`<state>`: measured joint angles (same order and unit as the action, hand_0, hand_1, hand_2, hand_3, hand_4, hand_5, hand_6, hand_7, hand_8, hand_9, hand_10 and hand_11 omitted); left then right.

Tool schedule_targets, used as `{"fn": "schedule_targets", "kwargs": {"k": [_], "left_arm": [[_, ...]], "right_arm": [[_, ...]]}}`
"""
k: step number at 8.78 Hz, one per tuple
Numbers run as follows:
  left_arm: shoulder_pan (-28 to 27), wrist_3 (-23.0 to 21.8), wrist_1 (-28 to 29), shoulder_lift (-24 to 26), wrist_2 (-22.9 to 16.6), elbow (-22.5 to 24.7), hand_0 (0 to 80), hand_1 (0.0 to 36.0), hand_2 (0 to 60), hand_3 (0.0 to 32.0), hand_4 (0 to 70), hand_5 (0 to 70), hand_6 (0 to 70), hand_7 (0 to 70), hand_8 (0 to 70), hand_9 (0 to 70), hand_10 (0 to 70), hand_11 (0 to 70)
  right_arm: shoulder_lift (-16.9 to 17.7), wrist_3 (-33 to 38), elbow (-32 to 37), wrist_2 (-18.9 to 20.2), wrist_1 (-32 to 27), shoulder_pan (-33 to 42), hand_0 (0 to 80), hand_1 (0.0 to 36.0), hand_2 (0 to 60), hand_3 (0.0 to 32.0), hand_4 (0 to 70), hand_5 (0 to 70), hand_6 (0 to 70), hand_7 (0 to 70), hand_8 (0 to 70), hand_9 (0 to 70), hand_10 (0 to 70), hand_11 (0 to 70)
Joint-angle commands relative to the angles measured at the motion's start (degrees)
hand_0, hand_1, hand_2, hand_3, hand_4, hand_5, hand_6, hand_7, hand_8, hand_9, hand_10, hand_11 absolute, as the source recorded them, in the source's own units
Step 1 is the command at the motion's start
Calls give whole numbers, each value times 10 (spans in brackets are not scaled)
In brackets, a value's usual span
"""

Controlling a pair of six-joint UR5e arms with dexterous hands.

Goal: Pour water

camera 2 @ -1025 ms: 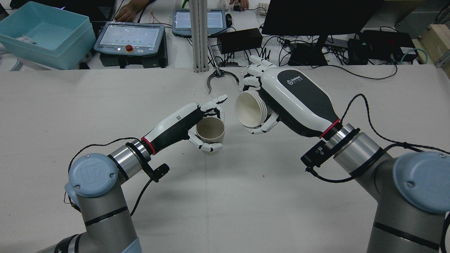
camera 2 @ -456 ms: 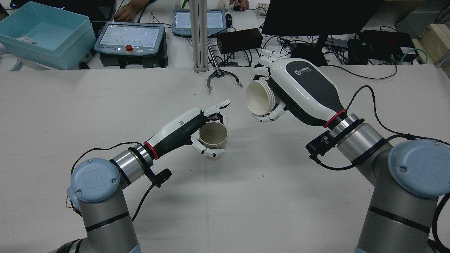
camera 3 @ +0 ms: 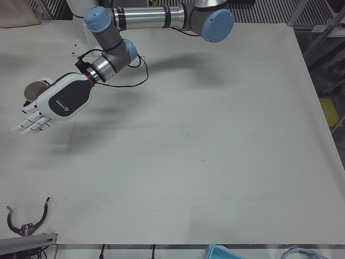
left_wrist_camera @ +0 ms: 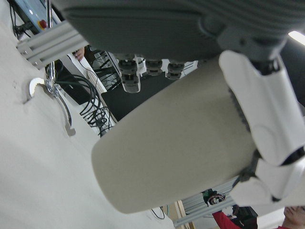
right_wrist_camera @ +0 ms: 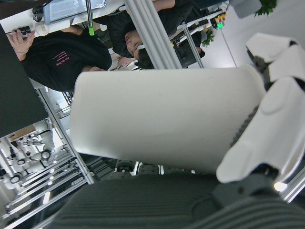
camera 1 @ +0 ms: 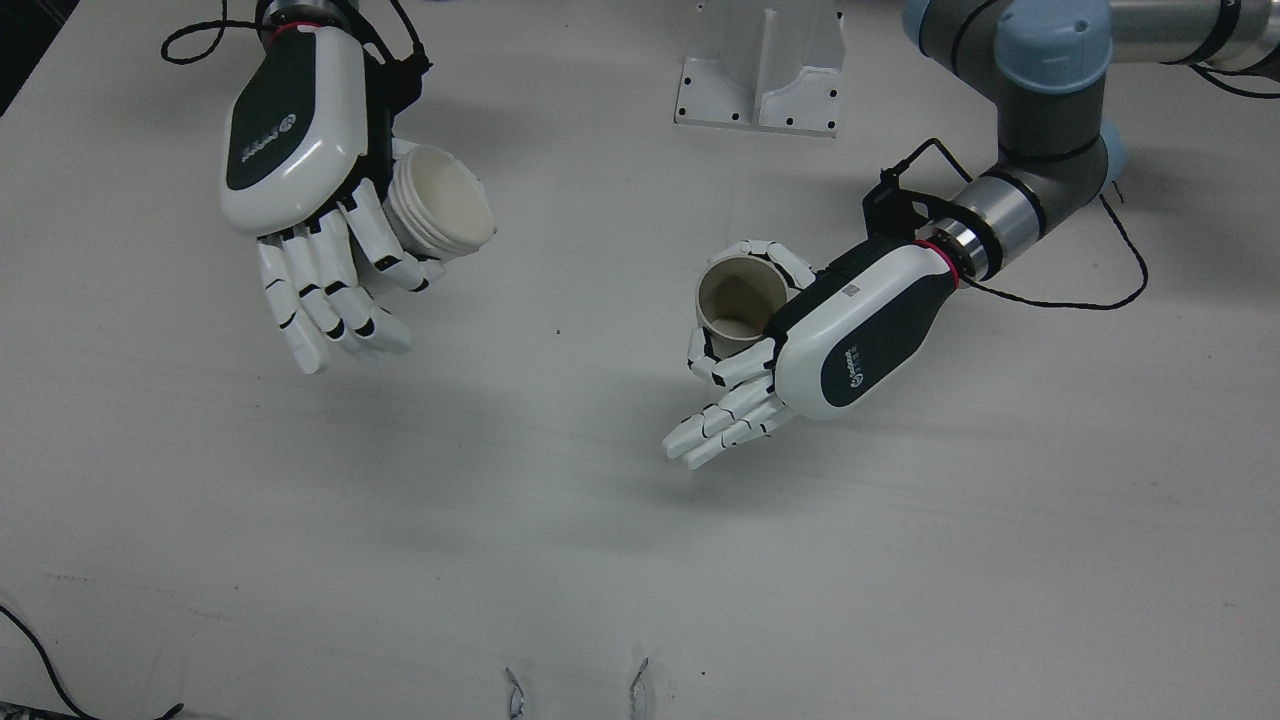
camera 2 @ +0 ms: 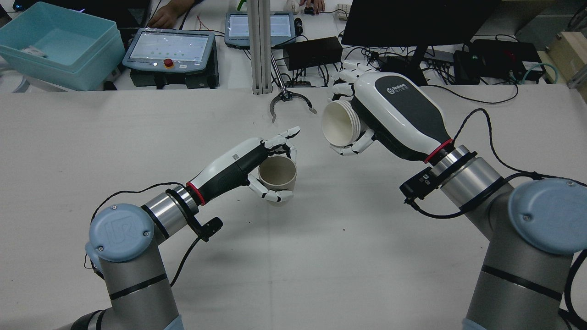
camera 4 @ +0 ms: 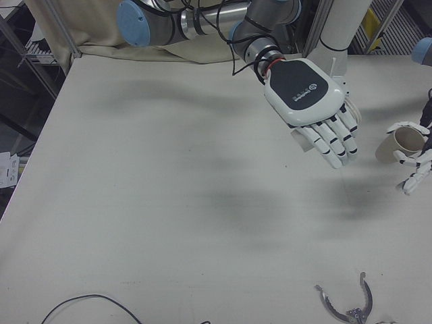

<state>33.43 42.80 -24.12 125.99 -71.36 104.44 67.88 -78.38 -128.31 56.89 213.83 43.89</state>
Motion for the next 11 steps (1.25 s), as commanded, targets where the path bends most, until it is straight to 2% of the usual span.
{"fn": "schedule_targets", "kwargs": {"k": [1, 2, 3, 4, 5, 6, 7, 9, 11], "left_arm": [[88, -83, -9, -87, 5, 10, 427, 360, 600, 0, 239, 700, 43, 62, 31, 53, 84, 145], [111, -104, -8, -115, 9, 10, 426, 360, 600, 0, 236, 700, 44, 62, 33, 55, 85, 147], [131, -125, 2, -156, 24, 8, 424, 360, 600, 0, 233, 700, 43, 60, 32, 56, 86, 148], [142, -144, 37, -211, 39, 4, 417, 360, 600, 0, 228, 700, 42, 57, 32, 56, 86, 147], [154, -153, 76, -272, 72, 2, 408, 360, 600, 0, 223, 700, 40, 53, 32, 55, 84, 145], [154, -154, 121, -333, 104, -1, 408, 360, 600, 0, 224, 700, 40, 55, 33, 56, 85, 146], [155, -154, 163, -367, 110, -15, 397, 360, 600, 0, 219, 700, 39, 54, 33, 56, 84, 144], [154, -154, 205, -410, 114, -28, 389, 360, 600, 0, 212, 700, 37, 50, 32, 56, 84, 144], [152, -152, 279, -417, 141, -96, 390, 360, 600, 0, 207, 700, 34, 45, 32, 56, 84, 144]], "right_arm": [[36, 321, 73, -20, -22, 107, 464, 268, 600, 0, 203, 663, 207, 372, 204, 322, 103, 163], [50, 428, 130, -34, -56, 112, 460, 259, 600, 0, 205, 637, 208, 376, 212, 333, 106, 168], [52, 485, 182, -42, -90, 123, 459, 247, 600, 0, 204, 619, 205, 371, 214, 337, 107, 168], [53, 488, 191, -45, -97, 124, 462, 248, 600, 0, 208, 626, 212, 383, 219, 345, 107, 169], [54, 493, 207, -46, -99, 124, 460, 245, 600, 0, 204, 618, 212, 383, 222, 348, 108, 169], [57, 510, 236, -45, -124, 124, 459, 238, 600, 0, 208, 606, 215, 383, 228, 357, 113, 177], [69, 557, 274, -45, -174, 124, 457, 226, 600, 0, 210, 593, 218, 382, 235, 365, 121, 186], [82, 577, 291, -45, -191, 115, 432, 200, 600, 0, 198, 525, 232, 372, 275, 413, 183, 275], [88, 589, 312, -47, -192, 75, 425, 187, 600, 0, 202, 501, 233, 370, 290, 431, 197, 294]]}}
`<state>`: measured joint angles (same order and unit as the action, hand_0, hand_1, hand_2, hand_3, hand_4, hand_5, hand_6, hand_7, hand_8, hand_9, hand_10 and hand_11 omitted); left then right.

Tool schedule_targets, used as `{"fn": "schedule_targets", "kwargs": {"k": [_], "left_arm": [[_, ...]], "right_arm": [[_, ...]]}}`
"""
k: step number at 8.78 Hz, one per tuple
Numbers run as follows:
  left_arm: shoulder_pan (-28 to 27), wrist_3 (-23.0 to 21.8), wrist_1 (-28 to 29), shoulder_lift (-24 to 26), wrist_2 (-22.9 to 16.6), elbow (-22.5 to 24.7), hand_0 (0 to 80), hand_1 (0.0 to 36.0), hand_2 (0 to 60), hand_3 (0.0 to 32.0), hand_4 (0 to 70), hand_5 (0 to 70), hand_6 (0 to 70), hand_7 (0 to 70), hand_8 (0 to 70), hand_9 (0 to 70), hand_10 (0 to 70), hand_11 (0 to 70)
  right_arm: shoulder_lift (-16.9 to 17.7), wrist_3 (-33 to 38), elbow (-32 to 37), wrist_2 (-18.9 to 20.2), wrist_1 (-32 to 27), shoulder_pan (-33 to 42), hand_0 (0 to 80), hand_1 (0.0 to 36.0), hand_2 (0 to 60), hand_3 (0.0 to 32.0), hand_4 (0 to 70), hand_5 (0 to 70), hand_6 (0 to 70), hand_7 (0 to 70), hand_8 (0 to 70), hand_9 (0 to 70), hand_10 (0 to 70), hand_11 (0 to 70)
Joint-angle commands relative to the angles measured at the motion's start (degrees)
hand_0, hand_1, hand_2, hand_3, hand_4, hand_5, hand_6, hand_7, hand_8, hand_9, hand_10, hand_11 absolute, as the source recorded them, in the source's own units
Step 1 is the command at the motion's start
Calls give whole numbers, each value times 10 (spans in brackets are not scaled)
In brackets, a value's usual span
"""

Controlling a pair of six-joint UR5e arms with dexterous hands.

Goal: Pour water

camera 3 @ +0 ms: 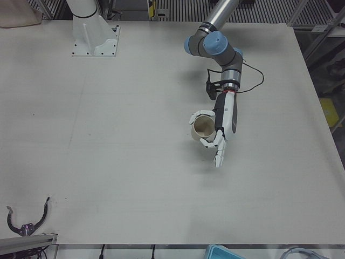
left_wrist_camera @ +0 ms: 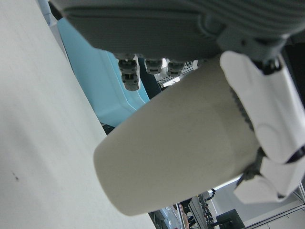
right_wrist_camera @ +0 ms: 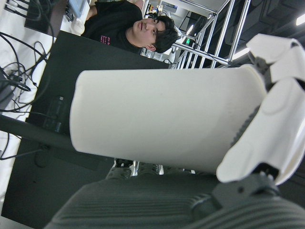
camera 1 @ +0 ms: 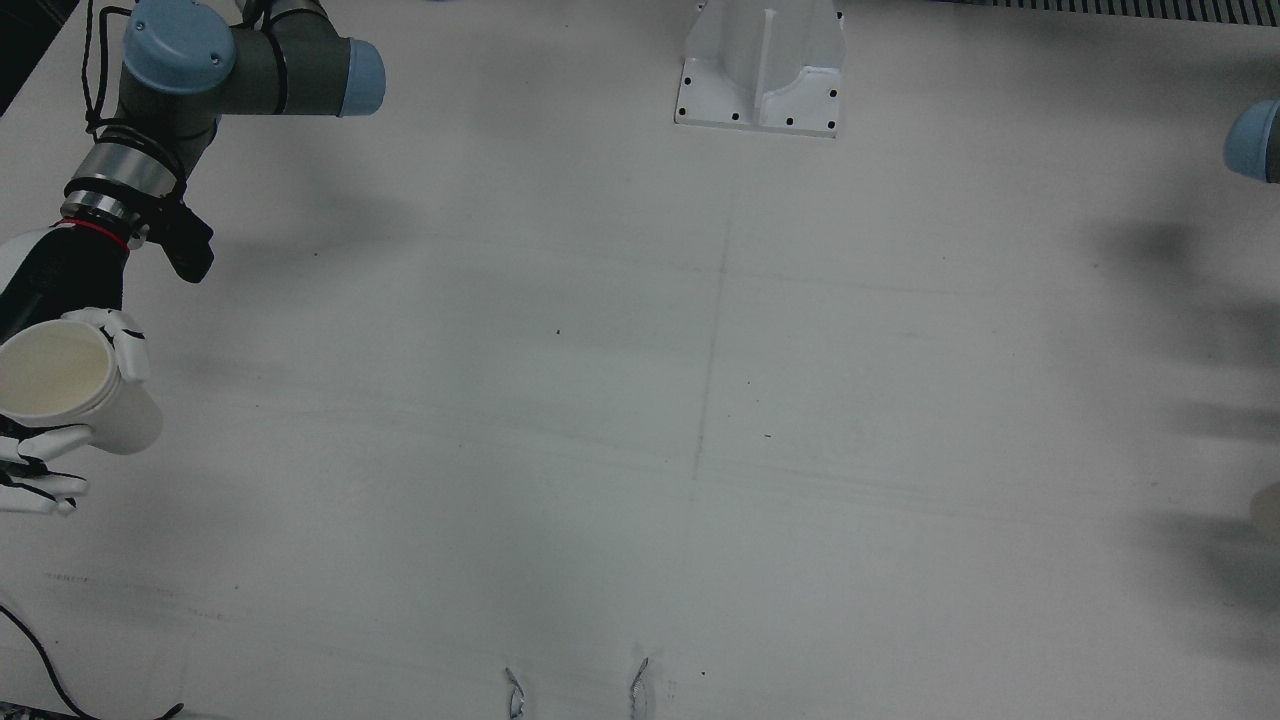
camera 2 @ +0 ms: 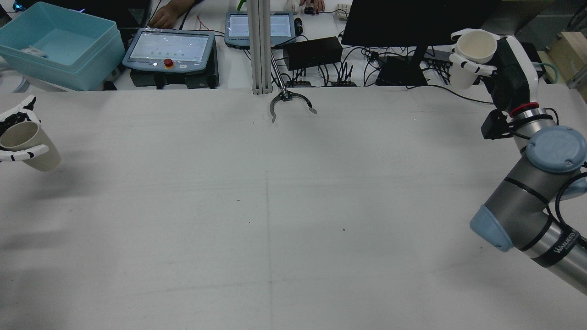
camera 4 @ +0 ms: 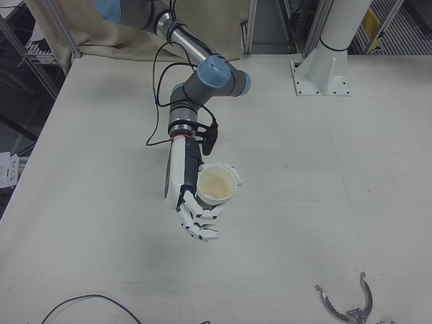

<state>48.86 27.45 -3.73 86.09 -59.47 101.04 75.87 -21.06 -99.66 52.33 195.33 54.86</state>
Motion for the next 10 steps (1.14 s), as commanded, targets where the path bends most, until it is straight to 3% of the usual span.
{"fn": "schedule_targets", "kwargs": {"k": [1, 3, 4, 6, 7, 8, 9, 10], "left_arm": [[-5, 9, 115, -15, 39, -102, 382, 360, 600, 0, 209, 700, 32, 43, 32, 55, 82, 140], [-18, 23, 159, -15, 48, -154, 324, 360, 600, 0, 214, 700, 28, 41, 29, 53, 78, 130], [-19, 31, 174, -13, 48, -171, 310, 358, 600, 0, 207, 644, 22, 32, 25, 50, 74, 123], [-19, 56, 213, -16, 43, -186, 382, 269, 600, 0, 185, 570, 17, 23, 20, 47, 68, 112], [-24, 57, 217, -16, 43, -188, 423, 187, 494, 0, 172, 563, 17, 22, 16, 40, 61, 99], [-31, 57, 219, -15, 43, -188, 427, 111, 200, 0, 167, 475, 16, 23, 10, 34, 53, 85], [-35, 57, 222, -17, 43, -189, 390, 58, 84, 0, 163, 403, 16, 25, 5, 29, 46, 71], [-35, 57, 224, -20, 43, -189, 329, 19, 16, 0, 166, 343, 21, 33, 2, 23, 41, 60]], "right_arm": [[13, 16, 29, -2, -7, -40, 423, 184, 594, 0, 201, 492, 230, 365, 293, 434, 200, 299], [11, 16, 28, -3, -7, -43, 426, 184, 578, 0, 183, 488, 217, 349, 281, 421, 193, 289], [8, 15, 28, -3, -7, -48, 430, 184, 569, 0, 183, 491, 217, 350, 279, 418, 189, 283], [7, 15, 29, -4, -6, -51, 438, 187, 565, 0, 185, 506, 222, 359, 274, 413, 181, 273], [7, 15, 28, -4, -6, -52, 440, 189, 570, 0, 185, 512, 225, 366, 273, 412, 179, 269], [6, 15, 28, -4, -6, -55, 440, 190, 572, 0, 186, 516, 227, 369, 273, 412, 178, 268], [7, 15, 27, -4, -6, -59, 442, 190, 571, 0, 185, 520, 227, 369, 271, 409, 176, 265], [6, 15, 26, -4, -6, -63, 445, 191, 569, 0, 184, 524, 227, 369, 268, 406, 173, 261]]}}
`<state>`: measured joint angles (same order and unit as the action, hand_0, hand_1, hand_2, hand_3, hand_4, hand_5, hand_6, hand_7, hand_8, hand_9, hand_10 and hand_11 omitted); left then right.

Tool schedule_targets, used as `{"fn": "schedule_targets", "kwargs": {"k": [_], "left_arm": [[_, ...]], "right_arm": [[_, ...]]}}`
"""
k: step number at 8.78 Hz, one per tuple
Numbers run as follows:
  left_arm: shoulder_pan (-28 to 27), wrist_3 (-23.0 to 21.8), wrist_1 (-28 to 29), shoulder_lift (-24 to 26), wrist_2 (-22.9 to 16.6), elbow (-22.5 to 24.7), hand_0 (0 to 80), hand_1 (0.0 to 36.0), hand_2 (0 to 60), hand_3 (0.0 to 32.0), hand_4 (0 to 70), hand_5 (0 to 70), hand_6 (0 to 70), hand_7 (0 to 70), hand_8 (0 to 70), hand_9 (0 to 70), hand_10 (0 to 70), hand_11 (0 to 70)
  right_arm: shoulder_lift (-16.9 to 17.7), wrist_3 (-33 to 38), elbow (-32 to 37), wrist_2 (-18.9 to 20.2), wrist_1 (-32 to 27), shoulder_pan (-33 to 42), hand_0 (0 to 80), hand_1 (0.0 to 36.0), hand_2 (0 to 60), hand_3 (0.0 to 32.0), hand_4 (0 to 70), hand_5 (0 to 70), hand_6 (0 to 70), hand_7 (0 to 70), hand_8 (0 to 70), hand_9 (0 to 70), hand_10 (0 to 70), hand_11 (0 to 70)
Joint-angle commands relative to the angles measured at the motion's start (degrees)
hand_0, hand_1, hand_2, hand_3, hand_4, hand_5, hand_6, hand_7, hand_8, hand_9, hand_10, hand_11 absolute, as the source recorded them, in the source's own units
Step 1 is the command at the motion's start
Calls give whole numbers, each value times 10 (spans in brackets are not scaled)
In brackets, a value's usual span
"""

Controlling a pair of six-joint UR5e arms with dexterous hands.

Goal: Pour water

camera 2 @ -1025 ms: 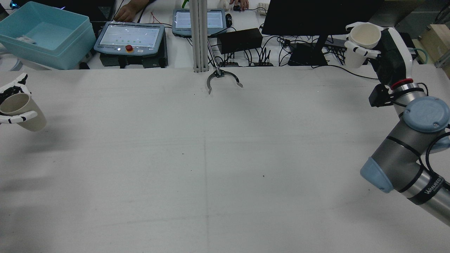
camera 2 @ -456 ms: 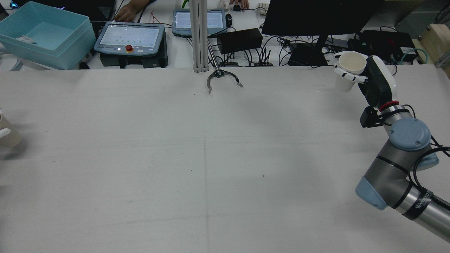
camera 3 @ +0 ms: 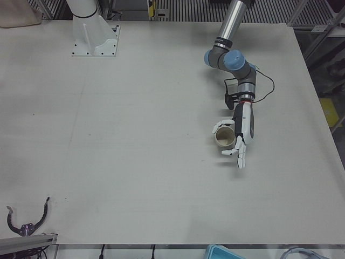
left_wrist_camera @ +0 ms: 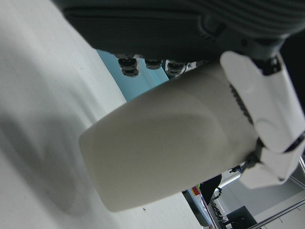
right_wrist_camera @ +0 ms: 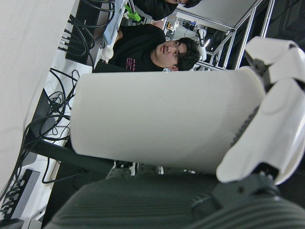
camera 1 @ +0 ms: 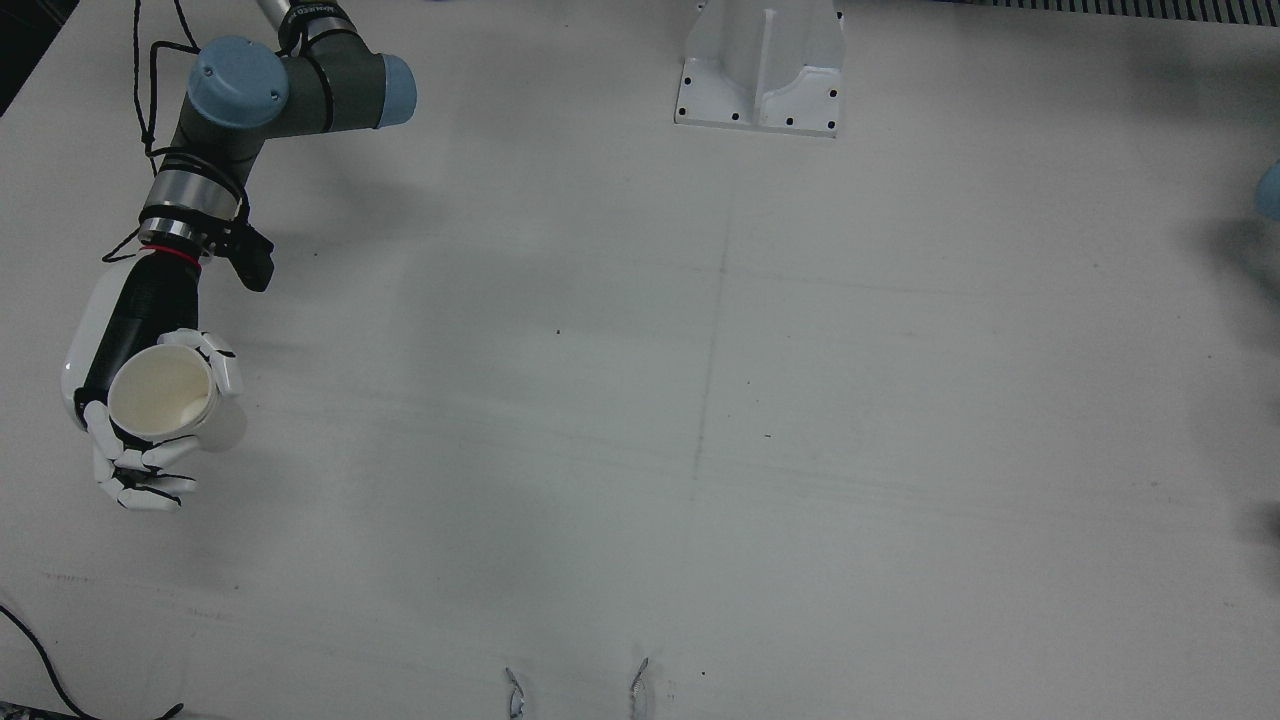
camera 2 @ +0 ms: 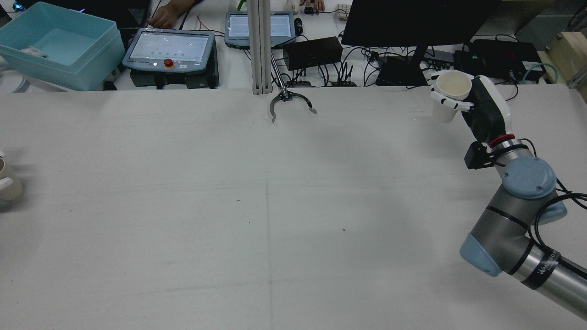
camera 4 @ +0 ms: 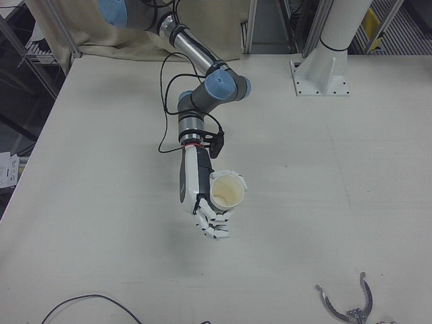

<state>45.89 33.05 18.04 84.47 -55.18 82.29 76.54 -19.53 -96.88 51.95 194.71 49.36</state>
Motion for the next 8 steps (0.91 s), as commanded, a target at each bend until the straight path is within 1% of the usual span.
{"fn": "schedule_targets", "kwargs": {"k": [1, 3, 4, 5, 6, 7, 8], "left_arm": [[-5, -1, 13, -4, -1, -2, 275, 1, 0, 0, 164, 321, 25, 39, 2, 21, 39, 57], [-1, -8, 24, -8, -1, -2, 248, 0, 0, 0, 156, 286, 19, 38, 0, 18, 39, 57], [0, -11, 38, -31, -1, 4, 241, 0, 0, 0, 148, 271, 17, 42, 0, 12, 37, 53], [3, -48, 42, -43, -1, 5, 245, 0, 0, 0, 140, 240, 11, 41, 0, 6, 35, 51], [12, -92, 41, -44, -2, 15, 255, 0, 0, 0, 136, 178, 5, 36, 0, 1, 33, 49], [36, -106, 33, -51, -3, 55, 287, 5, 0, 0, 134, 24, 0, 19, 0, 0, 24, 37], [47, -106, 5, -74, -4, 113, 329, 19, 0, 0, 34, 0, 0, 0, 0, 0, 4, 12]], "right_arm": [[-1, 0, -2, 0, 0, -9, 447, 193, 569, 0, 184, 525, 227, 372, 266, 404, 171, 258], [-1, 0, -1, 0, 1, -9, 448, 194, 575, 0, 185, 532, 231, 379, 267, 406, 170, 257], [-1, 0, -2, 0, 1, -8, 449, 196, 577, 0, 188, 536, 233, 384, 268, 407, 170, 257], [0, 0, -1, 0, 0, -8, 450, 196, 576, 0, 187, 536, 232, 383, 267, 406, 169, 256], [0, -1, 4, -1, -1, -8, 449, 195, 575, 0, 187, 534, 231, 383, 266, 404, 168, 254], [-3, 1, 32, -9, -8, -10, 449, 194, 569, 0, 187, 533, 230, 380, 264, 403, 167, 253], [-10, 0, 81, -18, -53, -10, 446, 182, 534, 0, 187, 530, 231, 376, 268, 406, 170, 256]]}}
